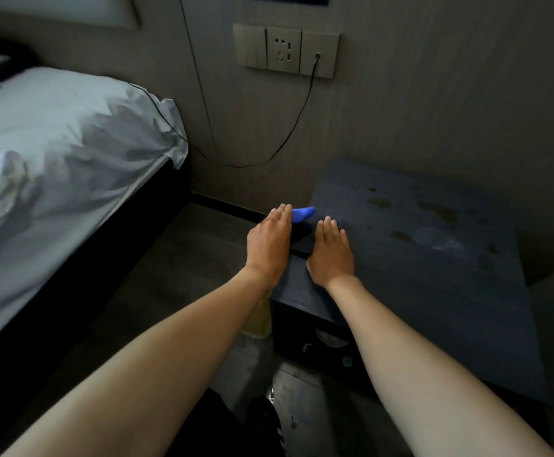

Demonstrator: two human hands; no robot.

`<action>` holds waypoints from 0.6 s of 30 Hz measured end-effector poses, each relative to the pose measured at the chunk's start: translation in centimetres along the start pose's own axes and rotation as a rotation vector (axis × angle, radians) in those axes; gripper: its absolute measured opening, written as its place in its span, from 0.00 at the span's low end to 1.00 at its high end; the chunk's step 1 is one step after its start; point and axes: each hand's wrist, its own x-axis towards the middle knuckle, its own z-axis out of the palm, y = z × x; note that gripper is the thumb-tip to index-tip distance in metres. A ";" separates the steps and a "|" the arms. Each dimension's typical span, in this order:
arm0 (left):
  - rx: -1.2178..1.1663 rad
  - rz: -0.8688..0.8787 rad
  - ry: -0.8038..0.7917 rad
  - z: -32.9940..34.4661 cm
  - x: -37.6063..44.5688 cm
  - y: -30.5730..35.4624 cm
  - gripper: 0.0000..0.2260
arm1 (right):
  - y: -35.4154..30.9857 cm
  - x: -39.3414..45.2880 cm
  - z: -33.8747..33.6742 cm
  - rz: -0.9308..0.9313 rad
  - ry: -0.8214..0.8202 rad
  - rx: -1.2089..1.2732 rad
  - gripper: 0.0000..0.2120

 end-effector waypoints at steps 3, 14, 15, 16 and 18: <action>-0.021 0.014 0.002 0.3 -0.3 0.7 0.14 | 0.4 0.3 -0.4 0.017 0.000 0.025 0.36; 0.003 0.094 -0.135 3.9 -0.4 3.6 0.21 | 9.7 0.1 -1.0 0.148 0.011 0.019 0.34; -0.002 0.093 -0.167 4.5 -0.2 3.9 0.22 | 10.5 -0.1 -1.1 0.158 0.010 0.014 0.34; -0.004 0.099 -0.185 5.0 -0.1 4.2 0.23 | 11.4 -0.2 -1.2 0.169 0.012 0.006 0.34; -0.008 0.118 -0.204 5.9 -0.1 4.9 0.23 | 13.0 -0.5 -1.5 0.190 0.017 -0.009 0.34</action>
